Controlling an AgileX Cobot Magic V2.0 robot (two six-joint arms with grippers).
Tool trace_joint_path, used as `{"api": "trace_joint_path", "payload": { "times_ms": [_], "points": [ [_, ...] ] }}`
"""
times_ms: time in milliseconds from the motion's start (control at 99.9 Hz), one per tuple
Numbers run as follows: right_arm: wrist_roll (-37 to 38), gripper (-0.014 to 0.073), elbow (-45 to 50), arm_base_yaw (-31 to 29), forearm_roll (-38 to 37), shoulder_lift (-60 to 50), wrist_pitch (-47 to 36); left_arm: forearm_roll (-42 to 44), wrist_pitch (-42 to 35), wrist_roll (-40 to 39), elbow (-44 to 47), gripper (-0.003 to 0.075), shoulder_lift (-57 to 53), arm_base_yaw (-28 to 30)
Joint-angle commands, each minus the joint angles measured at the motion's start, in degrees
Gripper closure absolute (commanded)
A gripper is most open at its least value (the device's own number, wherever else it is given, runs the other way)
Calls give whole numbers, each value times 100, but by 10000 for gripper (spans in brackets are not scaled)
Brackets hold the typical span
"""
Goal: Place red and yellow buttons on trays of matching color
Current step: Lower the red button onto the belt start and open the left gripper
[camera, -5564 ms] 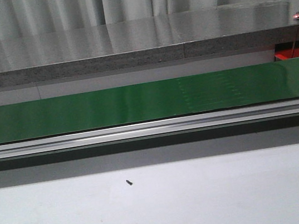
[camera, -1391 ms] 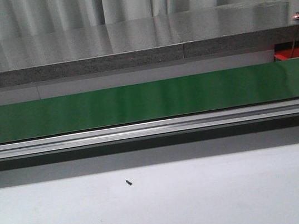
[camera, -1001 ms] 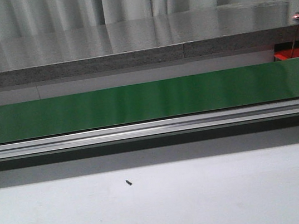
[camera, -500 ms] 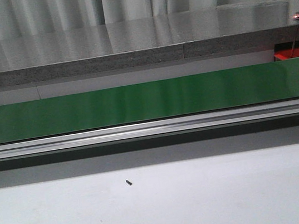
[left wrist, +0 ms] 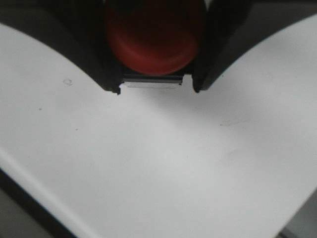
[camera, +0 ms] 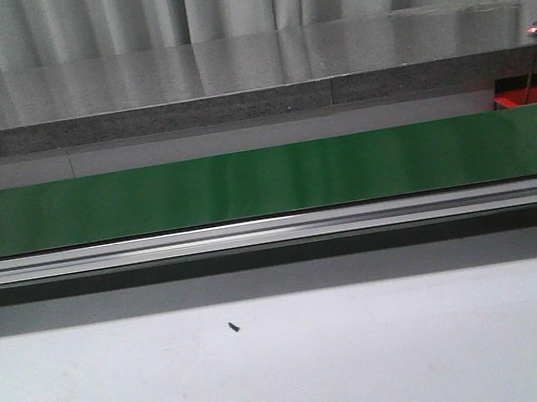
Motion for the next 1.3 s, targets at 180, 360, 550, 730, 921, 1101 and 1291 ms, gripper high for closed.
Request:
{"api": "trace_joint_path", "payload": {
  "times_ms": [180,360,550,730,921,1101,1291],
  "points": [
    [-12,664,-143,4,95,-61,-306,-39,347,-7,-80,531,-1459,-102],
    [-12,664,-143,4,106,-61,-305,223,324,2,522,531,-2233,-461],
    [-12,664,-143,4,106,-61,-317,530,149,141,1401,531,-3070,-980],
    [-12,664,-143,4,106,-61,-348,615,-176,249,2530,531,-3692,-1229],
    [-12,664,-143,4,106,-61,-324,604,-590,293,3524,531,-3928,-1240],
    [-12,664,-143,4,112,-61,-324,602,-930,303,4072,531,-3907,-1354],
    [-12,664,-143,4,133,-61,-324,602,-1382,303,4418,530,-3896,-1415]
  ]
}}
